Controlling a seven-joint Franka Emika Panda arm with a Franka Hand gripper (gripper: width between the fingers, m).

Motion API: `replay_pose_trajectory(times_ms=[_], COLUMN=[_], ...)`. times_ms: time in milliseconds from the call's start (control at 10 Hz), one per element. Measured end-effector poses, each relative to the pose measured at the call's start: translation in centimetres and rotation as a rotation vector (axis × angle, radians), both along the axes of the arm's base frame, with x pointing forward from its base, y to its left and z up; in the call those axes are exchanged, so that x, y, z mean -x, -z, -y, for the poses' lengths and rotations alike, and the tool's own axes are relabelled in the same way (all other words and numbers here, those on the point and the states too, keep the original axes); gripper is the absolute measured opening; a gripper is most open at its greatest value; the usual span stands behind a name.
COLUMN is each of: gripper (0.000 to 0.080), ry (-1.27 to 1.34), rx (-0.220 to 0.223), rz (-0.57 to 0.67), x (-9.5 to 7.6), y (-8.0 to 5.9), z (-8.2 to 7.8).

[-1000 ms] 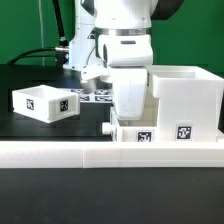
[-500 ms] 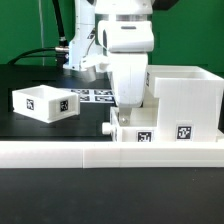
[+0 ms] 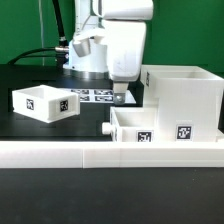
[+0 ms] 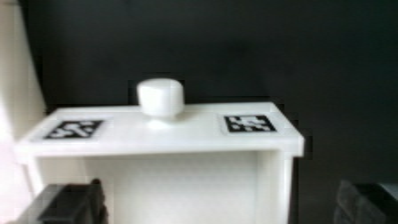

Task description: Assemble drawer

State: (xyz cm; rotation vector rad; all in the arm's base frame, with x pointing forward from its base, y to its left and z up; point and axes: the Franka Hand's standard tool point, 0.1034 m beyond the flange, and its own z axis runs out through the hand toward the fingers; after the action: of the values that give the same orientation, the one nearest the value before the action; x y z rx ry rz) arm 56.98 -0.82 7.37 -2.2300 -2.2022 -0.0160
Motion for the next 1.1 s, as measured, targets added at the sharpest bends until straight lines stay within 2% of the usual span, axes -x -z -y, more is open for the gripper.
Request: replay_pose_trajectory(times_ms=[300, 400, 600, 800, 900, 1100], gripper=[0.0649, 0.0649, 0.0649, 0.0649, 0.0649, 0.0649], ry=[-0.027, -0.036, -0.076, -0.062, -0.040, -0.020], rx=[-0.013, -0.018, -0.100, -0.225, -0.251, -0.264], rz=[-0.015, -0.016, 0.002, -0.001, -0.012, -0.023], x=[-0.1, -0.4, -1.5, -1.2, -0.9, -0.5], y=[1.6, 2.0, 2.6, 3.3, 3.7, 4.3], z=[2.5, 2.7, 4.2, 5.2, 5.1, 3.2])
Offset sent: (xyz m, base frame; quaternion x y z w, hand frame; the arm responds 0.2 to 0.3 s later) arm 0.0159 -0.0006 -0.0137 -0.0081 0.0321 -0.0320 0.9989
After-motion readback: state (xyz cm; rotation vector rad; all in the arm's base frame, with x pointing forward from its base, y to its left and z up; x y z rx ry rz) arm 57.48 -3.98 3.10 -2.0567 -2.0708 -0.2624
